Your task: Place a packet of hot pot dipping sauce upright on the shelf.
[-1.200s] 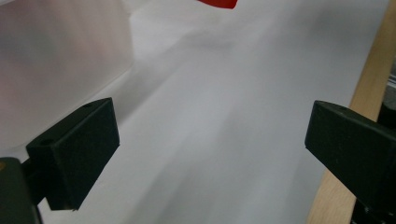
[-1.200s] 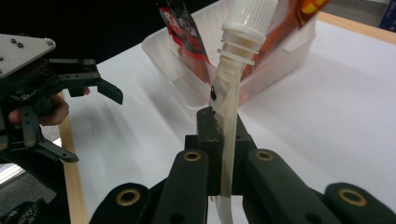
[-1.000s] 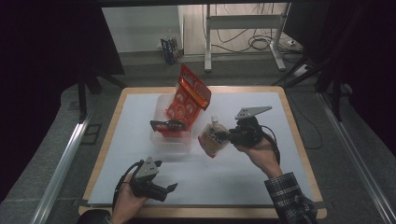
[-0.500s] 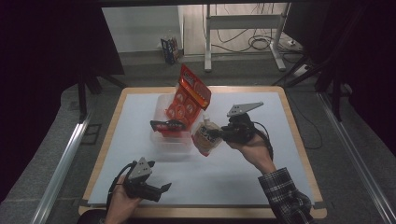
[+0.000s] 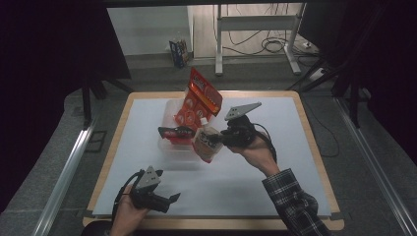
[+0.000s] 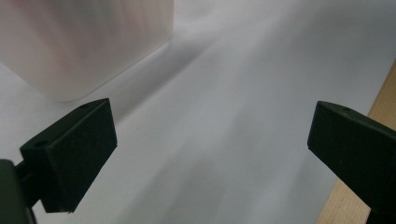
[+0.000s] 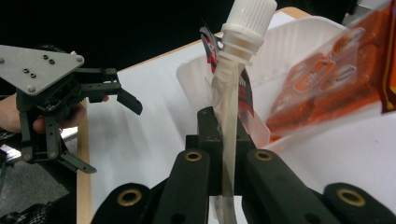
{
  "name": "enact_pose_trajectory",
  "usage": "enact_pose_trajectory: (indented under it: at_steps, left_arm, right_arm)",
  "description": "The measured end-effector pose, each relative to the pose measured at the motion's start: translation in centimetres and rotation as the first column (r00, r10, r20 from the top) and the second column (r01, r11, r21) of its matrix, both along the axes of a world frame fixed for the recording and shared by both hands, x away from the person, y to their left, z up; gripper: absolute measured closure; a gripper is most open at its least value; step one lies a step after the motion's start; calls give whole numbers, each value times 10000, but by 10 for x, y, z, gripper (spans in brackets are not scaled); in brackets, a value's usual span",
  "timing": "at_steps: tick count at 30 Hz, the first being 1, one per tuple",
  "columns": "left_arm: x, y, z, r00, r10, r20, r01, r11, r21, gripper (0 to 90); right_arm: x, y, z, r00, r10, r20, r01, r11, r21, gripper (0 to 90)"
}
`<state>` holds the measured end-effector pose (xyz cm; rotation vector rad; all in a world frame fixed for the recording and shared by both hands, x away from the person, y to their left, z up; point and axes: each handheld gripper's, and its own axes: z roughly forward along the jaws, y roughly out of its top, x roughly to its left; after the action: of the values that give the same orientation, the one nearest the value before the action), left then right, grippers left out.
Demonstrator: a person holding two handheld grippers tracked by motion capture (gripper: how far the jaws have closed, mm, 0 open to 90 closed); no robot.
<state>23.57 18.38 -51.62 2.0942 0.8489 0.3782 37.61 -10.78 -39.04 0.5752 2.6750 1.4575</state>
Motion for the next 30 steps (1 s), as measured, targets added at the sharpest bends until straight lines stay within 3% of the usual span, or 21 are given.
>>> enact_pose_trajectory:
  at_steps: [8, 16, 30]
  left_arm:
    - [1, 3, 1, 10000, 59, 43, -59, 10000, 43, 9]
    - [2, 15, 3, 9993, 352, 79, -350, 9991, -232, 9]
    - [2, 15, 3, 9995, 313, 79, -312, 9993, -207, 9]
  right_arm:
    - [7, 17, 1, 9997, 173, 174, -170, 9997, -147, 887]
    - [13, 31, 4, 9991, 297, 293, -293, 9995, -131, 887]
    - [17, 61, 6, 9969, 709, 345, -708, 9975, -46, 888]
